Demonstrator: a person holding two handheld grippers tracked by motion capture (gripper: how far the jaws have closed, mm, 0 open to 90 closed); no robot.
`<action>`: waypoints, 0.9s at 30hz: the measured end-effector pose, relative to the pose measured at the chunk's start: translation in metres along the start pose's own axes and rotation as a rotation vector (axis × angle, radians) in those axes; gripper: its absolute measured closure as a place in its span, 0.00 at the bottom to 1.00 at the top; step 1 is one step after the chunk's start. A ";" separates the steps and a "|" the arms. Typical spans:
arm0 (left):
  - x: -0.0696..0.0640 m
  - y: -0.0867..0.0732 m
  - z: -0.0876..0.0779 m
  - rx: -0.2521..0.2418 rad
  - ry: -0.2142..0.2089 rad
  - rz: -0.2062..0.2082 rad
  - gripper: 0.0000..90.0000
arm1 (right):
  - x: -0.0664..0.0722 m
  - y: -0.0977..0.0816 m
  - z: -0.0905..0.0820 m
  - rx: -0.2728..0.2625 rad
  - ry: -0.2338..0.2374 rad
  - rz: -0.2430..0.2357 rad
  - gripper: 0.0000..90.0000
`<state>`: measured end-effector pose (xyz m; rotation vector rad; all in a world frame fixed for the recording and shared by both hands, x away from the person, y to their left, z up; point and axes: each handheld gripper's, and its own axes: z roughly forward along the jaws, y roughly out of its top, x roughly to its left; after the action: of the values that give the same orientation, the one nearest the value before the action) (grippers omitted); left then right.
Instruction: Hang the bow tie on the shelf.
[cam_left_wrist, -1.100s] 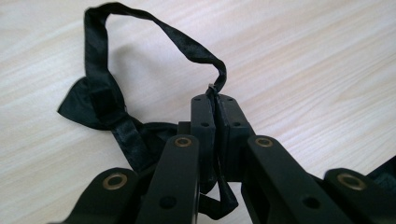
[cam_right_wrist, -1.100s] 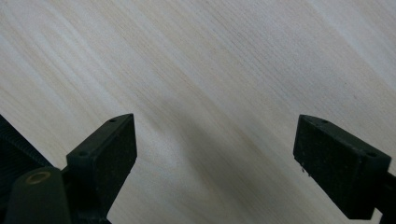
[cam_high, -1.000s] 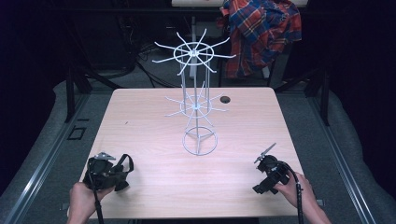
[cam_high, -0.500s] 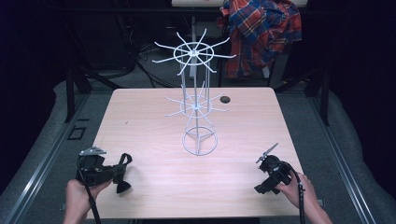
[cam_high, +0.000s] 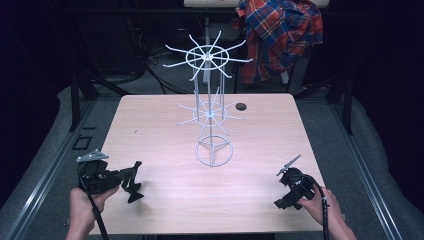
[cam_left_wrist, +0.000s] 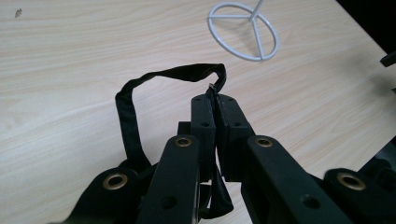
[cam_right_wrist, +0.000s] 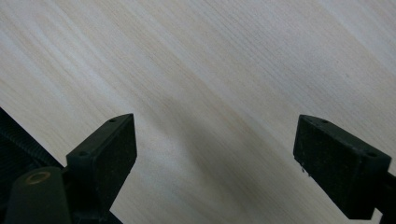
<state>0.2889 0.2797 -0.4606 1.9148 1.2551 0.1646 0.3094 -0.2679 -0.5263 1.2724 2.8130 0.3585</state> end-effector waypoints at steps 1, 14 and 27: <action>-0.001 0.001 0.000 -0.008 -0.006 -0.003 0.96 | 0.000 0.000 -0.001 -0.003 -0.003 0.000 0.14; -0.008 0.014 -0.010 -0.076 -0.022 0.009 0.96 | 0.001 0.002 -0.002 -0.029 -0.024 0.000 0.14; -0.007 0.042 -0.005 -0.149 0.002 0.001 0.96 | 0.001 0.000 -0.005 -0.049 -0.035 0.006 0.14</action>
<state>0.3128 0.2697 -0.4262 1.7882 1.2090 0.2538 0.3085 -0.2680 -0.5211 1.2653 2.7543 0.3997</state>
